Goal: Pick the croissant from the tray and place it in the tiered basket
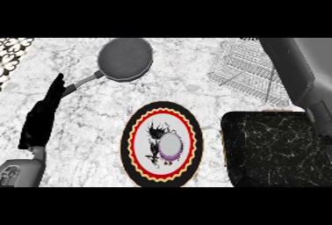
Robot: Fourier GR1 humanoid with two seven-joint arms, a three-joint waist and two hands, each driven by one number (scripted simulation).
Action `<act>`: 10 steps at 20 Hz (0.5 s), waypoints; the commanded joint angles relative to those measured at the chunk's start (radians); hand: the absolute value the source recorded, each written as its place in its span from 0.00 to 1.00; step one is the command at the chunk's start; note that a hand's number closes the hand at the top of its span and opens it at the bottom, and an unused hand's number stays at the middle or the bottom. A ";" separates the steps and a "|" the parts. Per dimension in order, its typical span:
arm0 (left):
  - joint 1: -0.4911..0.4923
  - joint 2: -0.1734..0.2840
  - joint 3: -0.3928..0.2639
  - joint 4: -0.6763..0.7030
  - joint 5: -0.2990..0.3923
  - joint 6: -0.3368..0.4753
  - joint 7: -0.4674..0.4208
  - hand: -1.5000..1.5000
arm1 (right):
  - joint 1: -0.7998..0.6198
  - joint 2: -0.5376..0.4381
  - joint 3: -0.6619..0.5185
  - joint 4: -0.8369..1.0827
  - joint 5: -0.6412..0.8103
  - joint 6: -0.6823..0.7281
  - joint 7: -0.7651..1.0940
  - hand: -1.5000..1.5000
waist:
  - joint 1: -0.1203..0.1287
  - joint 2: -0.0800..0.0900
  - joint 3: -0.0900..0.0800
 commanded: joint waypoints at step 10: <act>-0.034 -0.033 0.004 0.032 -0.039 0.019 0.014 0.50 | 0.147 0.007 -0.226 -0.021 -0.226 -0.071 -0.064 0.00 | -0.006 0.002 0.001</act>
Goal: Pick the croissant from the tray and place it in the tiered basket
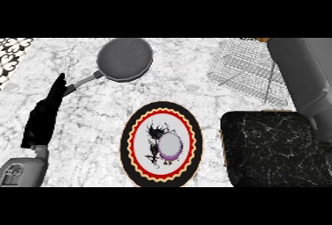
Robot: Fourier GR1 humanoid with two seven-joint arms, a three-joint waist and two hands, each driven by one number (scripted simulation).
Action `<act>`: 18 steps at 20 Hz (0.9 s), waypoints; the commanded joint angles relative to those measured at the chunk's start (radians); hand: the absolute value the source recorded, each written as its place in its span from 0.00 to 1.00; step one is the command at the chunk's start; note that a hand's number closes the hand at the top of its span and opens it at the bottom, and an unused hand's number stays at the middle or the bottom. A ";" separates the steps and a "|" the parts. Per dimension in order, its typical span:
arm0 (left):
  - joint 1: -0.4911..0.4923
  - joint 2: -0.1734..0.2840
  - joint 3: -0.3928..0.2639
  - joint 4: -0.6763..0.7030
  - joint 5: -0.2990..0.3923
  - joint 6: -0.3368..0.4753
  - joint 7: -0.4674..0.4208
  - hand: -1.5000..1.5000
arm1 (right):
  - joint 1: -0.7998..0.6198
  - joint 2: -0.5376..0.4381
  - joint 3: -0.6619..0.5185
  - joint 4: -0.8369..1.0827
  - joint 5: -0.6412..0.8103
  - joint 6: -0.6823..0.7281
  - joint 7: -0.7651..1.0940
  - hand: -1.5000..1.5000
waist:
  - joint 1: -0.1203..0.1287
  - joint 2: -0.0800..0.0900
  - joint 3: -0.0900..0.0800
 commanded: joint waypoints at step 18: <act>-0.002 -0.011 0.042 0.014 -0.008 -0.037 0.011 0.50 | 0.178 -0.034 -0.091 -0.397 -0.081 -0.191 0.077 0.00 | -0.022 -0.008 0.001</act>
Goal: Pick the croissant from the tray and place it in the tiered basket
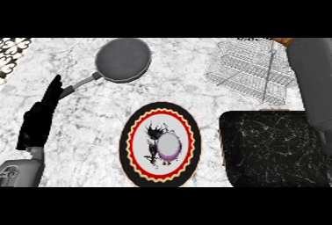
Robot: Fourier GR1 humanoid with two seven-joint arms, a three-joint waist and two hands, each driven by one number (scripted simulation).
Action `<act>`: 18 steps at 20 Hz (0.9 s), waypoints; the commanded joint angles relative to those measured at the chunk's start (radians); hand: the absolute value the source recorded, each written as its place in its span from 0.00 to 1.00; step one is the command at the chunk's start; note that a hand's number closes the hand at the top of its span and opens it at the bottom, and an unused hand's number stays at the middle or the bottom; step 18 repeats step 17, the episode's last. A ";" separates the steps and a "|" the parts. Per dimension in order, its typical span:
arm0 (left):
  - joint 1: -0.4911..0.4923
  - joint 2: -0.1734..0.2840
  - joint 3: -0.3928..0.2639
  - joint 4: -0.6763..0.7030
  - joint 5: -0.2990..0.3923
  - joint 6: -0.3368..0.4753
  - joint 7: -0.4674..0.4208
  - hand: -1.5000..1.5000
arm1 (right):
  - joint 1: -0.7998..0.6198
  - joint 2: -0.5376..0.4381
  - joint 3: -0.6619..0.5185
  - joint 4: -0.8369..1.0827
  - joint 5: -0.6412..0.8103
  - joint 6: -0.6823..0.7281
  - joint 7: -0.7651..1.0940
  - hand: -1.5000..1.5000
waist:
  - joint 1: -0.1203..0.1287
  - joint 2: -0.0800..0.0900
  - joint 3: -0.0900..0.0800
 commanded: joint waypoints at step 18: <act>0.068 -0.012 0.014 -0.083 -0.022 0.012 0.028 0.50 | 0.749 -0.089 -0.249 -1.152 -0.386 0.388 0.215 0.00 | -0.045 -0.008 0.003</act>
